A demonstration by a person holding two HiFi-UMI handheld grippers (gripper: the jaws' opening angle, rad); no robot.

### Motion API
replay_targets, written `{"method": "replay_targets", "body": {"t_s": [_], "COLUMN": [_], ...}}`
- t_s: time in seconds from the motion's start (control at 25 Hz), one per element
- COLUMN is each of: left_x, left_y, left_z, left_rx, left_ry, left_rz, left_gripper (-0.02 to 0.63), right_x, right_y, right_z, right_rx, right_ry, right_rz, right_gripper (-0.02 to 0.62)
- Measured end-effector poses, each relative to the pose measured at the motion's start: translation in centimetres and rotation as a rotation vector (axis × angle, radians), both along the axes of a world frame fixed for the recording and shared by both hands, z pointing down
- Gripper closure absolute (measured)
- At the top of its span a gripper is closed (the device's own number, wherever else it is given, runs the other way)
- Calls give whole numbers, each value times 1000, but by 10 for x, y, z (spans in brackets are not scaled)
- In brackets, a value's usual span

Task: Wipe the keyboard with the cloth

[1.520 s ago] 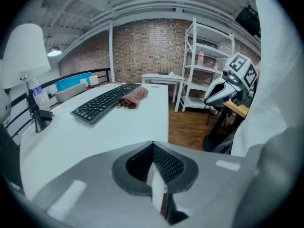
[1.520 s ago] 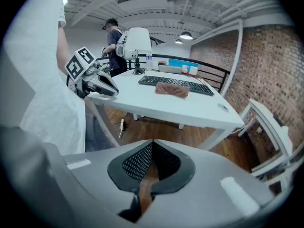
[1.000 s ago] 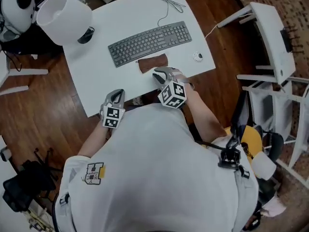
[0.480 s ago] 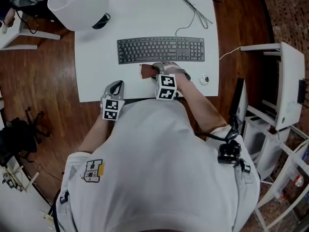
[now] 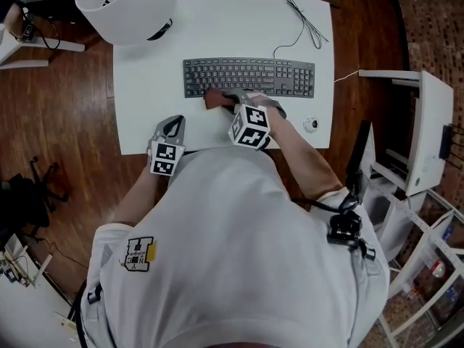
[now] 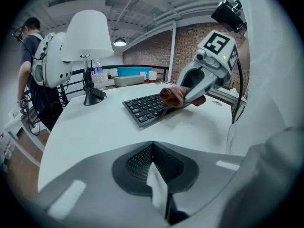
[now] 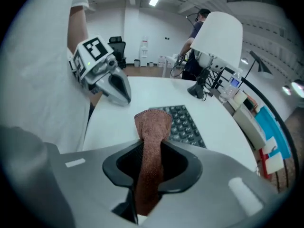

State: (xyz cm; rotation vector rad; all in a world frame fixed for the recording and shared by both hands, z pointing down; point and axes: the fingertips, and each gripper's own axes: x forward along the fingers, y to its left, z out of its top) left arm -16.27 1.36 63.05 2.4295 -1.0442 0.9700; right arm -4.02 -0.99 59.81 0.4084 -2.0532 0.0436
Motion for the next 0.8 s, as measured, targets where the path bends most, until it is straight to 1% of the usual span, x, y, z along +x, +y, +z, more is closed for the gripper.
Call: {"method": "replay_targets", "body": {"t_s": [0.08,0.16,0.28,0.4,0.52,0.64,0.8], "left_x": [-3,-2,3,9,17,17,2], "left_y": [-7,-11,-12,-11,-10,-11,-18], "left_z": [-1,-5,-9,-17,-28,-28,-11], "left_rx": [11,27,42,61,73,67,44], "left_ry": [2,5,7,5,5,5,-18], "left_rz": [-4,3,25,38,44,47,37], "left_gripper": [606,606,606,606,606,606,606], "right_x": [-18,-35,-61,-78,-84,-84,-71], "right_y": [-32,-62,-94,-109,-111,-112,-117], "right_z": [-14,-17,-3,9,13,13,20], "right_rx": [52,90,96,93,92,87,59], "right_ry": [-11,7,47,93,125,124,127], "right_rz": [8,-5,-39,-80,-103,-78,11], "right_gripper": [503,503,503,503,503,505,505]}}
